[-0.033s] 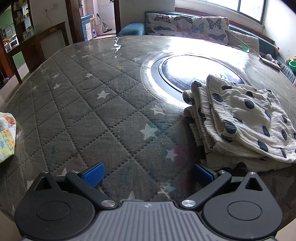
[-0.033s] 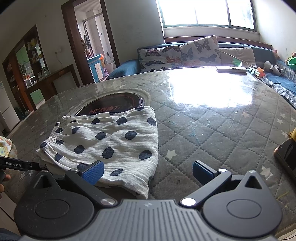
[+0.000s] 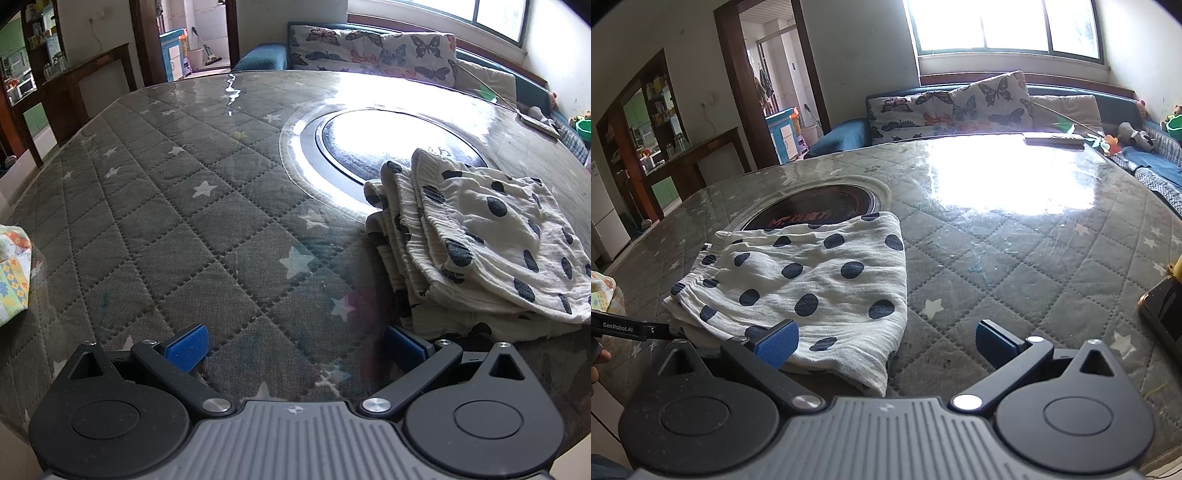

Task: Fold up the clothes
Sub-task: 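Move both grippers toward the white polka-dot cloth beside the hob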

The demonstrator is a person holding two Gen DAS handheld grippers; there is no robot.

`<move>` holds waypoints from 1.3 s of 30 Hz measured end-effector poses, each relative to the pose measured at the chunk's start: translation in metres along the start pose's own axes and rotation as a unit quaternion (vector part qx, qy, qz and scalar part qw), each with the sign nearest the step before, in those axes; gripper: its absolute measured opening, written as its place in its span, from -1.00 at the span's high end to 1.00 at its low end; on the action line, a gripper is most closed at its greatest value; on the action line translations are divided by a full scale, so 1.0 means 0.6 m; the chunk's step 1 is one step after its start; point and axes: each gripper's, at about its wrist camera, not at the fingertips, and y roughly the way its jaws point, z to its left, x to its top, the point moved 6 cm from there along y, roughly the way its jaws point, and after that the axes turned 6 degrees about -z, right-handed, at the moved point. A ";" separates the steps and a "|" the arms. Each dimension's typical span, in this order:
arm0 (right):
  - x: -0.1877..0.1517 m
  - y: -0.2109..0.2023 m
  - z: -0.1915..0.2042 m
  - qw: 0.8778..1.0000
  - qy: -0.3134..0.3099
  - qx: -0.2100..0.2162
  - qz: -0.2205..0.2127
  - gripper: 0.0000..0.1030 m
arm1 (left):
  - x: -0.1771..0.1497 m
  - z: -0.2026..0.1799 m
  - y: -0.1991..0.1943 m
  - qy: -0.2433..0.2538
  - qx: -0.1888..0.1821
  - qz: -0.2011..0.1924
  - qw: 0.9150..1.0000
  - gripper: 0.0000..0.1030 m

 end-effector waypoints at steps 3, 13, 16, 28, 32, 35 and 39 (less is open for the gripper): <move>0.003 0.005 -0.004 1.000 0.001 0.002 0.003 -1.00 | 0.005 0.000 -0.003 -0.006 -0.009 0.006 1.000 -1.00; 0.017 0.022 -0.019 1.000 0.014 0.007 0.006 -1.00 | 0.054 -0.006 -0.018 -0.016 -0.031 -0.019 0.999 -1.00; 0.023 0.028 -0.024 1.000 0.020 0.011 0.008 -0.99 | 0.067 -0.019 -0.019 -0.013 -0.035 -0.026 0.999 -1.00; 0.043 0.043 -0.023 0.997 0.033 0.058 0.022 -0.80 | 0.113 -0.051 -0.008 -0.020 -0.086 -0.014 0.996 -1.00; 0.052 0.043 0.036 0.993 -0.018 0.112 0.028 -0.76 | 0.118 -0.044 -0.007 -0.029 -0.088 -0.013 0.996 -1.00; 0.057 0.046 0.092 0.985 -0.063 0.159 0.035 -0.76 | 0.118 -0.030 -0.009 -0.034 -0.086 -0.014 0.996 -1.00; 0.057 0.053 0.172 0.968 -0.130 0.211 0.051 -0.76 | 0.117 -0.009 -0.008 -0.050 -0.081 -0.013 0.995 -1.00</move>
